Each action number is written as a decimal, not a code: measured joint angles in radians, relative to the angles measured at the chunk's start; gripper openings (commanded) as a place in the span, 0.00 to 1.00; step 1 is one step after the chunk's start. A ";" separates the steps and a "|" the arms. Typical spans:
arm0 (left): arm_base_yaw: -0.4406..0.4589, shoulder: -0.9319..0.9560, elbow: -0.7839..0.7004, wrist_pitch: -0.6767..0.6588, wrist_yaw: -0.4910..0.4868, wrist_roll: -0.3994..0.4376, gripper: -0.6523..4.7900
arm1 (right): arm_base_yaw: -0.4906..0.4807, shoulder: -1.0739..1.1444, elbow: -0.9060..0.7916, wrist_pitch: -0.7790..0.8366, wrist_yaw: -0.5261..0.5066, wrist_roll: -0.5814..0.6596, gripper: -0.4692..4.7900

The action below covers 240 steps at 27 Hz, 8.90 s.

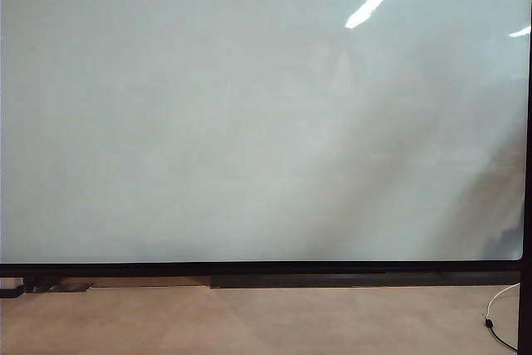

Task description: Pick up the pen on the shelf to the right of the whiteboard and draw a rectangle.

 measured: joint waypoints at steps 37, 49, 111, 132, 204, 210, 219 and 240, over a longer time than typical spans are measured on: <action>0.000 0.000 0.000 0.000 0.000 0.000 0.11 | 0.010 0.000 0.000 -0.017 -0.006 -0.022 0.48; 0.000 0.000 0.000 0.000 0.000 0.000 0.11 | 0.010 0.000 0.000 -0.016 0.024 -0.034 0.46; 0.000 0.000 0.000 0.000 0.000 0.000 0.11 | -0.051 -0.364 -0.081 -0.249 0.314 -0.166 0.08; 0.000 0.000 0.000 0.000 -0.002 0.000 0.11 | 1.127 -1.009 -0.214 -0.862 1.022 -0.643 0.08; 0.000 0.000 0.000 0.000 -0.002 0.000 0.11 | 1.196 -0.159 0.808 -1.753 0.962 -1.080 0.08; 0.000 0.000 0.000 0.000 -0.002 0.000 0.11 | 1.202 -0.160 0.810 -1.753 0.985 -1.081 0.08; 0.000 0.000 0.000 0.000 -0.002 0.000 0.11 | 1.203 -0.188 0.810 -1.749 0.989 -1.085 0.08; 0.000 0.000 0.000 0.000 -0.002 0.000 0.11 | 1.208 -0.246 0.809 -1.734 1.008 -1.118 0.08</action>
